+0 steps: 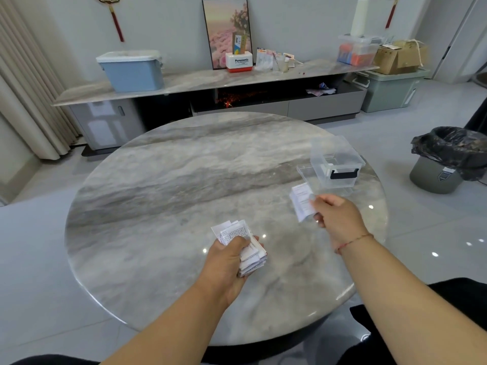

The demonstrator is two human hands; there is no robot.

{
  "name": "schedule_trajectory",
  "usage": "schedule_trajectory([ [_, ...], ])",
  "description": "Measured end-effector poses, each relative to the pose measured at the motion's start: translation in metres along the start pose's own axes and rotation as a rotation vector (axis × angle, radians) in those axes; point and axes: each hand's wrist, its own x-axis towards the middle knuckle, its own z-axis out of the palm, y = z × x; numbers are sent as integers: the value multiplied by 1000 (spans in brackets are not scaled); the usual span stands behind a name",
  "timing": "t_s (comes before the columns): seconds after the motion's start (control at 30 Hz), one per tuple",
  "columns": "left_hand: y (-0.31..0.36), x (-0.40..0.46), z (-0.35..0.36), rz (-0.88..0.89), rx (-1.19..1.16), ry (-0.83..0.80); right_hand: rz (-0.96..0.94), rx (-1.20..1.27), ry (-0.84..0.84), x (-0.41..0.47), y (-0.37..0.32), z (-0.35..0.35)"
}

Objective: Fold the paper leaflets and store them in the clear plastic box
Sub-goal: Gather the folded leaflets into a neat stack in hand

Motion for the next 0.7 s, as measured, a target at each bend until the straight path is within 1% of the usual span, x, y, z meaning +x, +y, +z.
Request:
schedule_trajectory([
  [0.07,3,-2,0,9,5,-19,78,198,-152,-39,-3,23],
  [0.1,4,-2,0,18,19,-38,127,255,-217,-55,-2,32],
  [0.17,5,-4,-1,33,45,-85,153,228,-275,-76,5,44],
  [0.33,3,-9,-5,44,36,-248,20,31,-178,-81,12,51],
  [0.47,1,-6,-10,59,25,-227,-51,-44,-220,-82,15,56],
  [0.6,-1,-4,-11,45,11,-209,-216,-236,-217,-81,24,60],
  [0.67,-1,-5,-11,33,29,-210,-212,-237,-254,-83,28,63],
  [0.7,-2,-4,-12,29,36,-210,-172,-195,-276,-84,27,64],
])
